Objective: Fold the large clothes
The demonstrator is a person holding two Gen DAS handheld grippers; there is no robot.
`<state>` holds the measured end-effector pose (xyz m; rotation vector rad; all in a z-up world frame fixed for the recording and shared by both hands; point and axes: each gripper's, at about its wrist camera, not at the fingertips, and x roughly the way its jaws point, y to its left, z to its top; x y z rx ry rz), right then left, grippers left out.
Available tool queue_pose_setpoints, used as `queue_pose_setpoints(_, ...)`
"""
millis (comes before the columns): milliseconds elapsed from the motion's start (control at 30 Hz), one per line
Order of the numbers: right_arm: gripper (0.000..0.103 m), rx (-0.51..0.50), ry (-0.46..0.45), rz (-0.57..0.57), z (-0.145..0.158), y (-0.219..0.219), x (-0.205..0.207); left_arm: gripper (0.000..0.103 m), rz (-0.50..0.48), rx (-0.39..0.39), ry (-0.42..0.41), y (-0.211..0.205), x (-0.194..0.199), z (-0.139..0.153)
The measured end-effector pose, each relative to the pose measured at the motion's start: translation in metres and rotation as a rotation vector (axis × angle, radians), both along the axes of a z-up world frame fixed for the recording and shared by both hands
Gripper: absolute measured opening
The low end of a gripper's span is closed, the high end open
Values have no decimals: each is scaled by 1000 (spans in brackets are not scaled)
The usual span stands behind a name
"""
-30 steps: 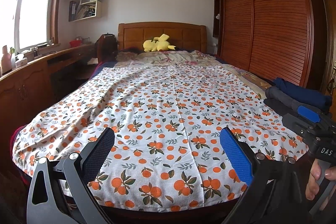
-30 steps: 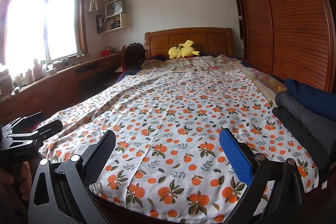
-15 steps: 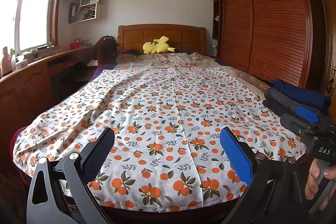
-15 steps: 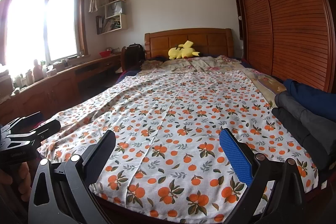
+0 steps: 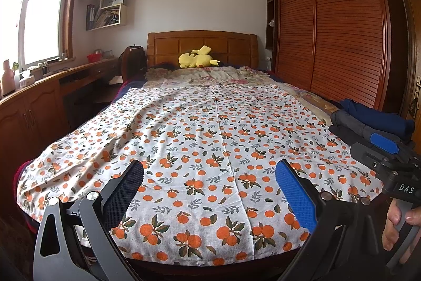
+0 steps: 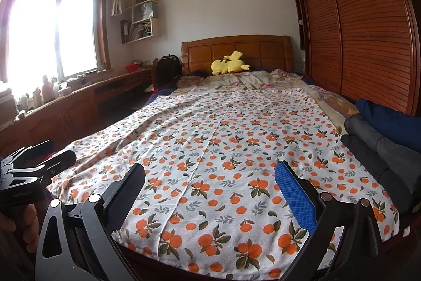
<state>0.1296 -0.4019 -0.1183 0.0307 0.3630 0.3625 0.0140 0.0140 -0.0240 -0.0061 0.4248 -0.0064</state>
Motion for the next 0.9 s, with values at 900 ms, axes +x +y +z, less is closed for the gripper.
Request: queue_pose_setpoints(900, 96, -1, 2, 0, 0, 0, 0, 101, 5, -7, 5, 3, 0, -1)
